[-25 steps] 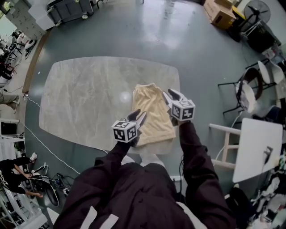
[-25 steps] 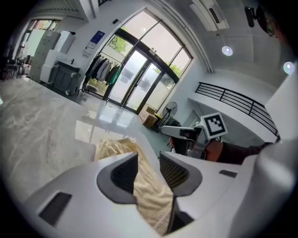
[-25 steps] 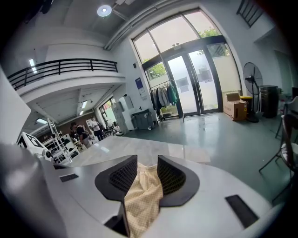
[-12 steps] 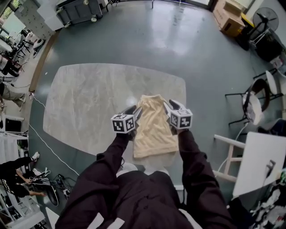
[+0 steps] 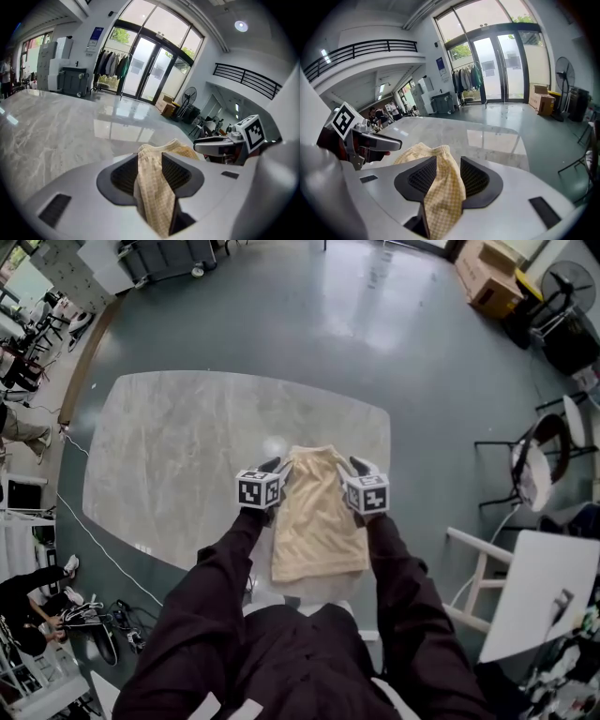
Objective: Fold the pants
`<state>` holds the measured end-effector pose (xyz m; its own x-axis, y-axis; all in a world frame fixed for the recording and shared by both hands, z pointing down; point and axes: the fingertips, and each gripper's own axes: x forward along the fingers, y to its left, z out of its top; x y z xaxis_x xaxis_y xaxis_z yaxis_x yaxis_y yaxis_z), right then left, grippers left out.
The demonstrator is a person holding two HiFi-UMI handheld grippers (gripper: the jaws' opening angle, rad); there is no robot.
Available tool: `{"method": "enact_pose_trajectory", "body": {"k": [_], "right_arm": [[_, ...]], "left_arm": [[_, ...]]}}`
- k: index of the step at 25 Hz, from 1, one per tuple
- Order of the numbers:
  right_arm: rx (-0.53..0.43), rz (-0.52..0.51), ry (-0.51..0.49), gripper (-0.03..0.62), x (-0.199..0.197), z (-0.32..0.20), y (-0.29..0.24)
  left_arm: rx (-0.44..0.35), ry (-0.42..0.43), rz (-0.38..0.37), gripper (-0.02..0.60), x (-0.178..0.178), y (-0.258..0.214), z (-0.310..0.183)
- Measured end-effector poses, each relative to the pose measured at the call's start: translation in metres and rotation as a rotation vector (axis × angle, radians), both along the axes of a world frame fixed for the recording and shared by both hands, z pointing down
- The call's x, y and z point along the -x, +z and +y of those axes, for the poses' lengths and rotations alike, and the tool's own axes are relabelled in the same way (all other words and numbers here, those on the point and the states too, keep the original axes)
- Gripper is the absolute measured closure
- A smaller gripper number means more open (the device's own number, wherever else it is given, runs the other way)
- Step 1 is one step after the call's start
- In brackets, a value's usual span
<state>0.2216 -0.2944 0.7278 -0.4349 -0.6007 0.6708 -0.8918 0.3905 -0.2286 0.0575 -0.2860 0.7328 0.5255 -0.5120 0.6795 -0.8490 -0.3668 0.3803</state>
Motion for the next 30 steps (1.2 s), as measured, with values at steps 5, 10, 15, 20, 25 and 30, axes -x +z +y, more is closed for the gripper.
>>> {"method": "enact_pose_trajectory", "body": {"k": [5,10,15,20,25,30], "right_arm": [[-0.010,0.064,-0.019,0.451,-0.001,-0.018,0.011],[0.061,0.128,-0.118,0.451,0.007,-0.011,0.044],[0.133,0.169,-0.171,0.451,0.024,0.004,0.058],[0.095,0.222,-0.219,0.454,0.029,0.009,0.058],[0.055,0.331,-0.324,0.557,0.036,0.017,0.060],[0.034,0.322,-0.315,0.569,0.035,0.013,0.056]], "left_arm": [[0.051,0.027,-0.015,0.443,-0.004,0.018,-0.010],[0.089,0.046,-0.049,0.443,-0.008,0.031,-0.010],[0.119,0.067,-0.102,0.443,-0.003,0.046,-0.005],[0.070,0.126,-0.190,0.448,-0.001,0.050,-0.001],[0.029,0.180,-0.274,0.490,0.002,0.062,0.003],[0.005,0.188,-0.246,0.559,-0.001,0.056,0.003]]}}
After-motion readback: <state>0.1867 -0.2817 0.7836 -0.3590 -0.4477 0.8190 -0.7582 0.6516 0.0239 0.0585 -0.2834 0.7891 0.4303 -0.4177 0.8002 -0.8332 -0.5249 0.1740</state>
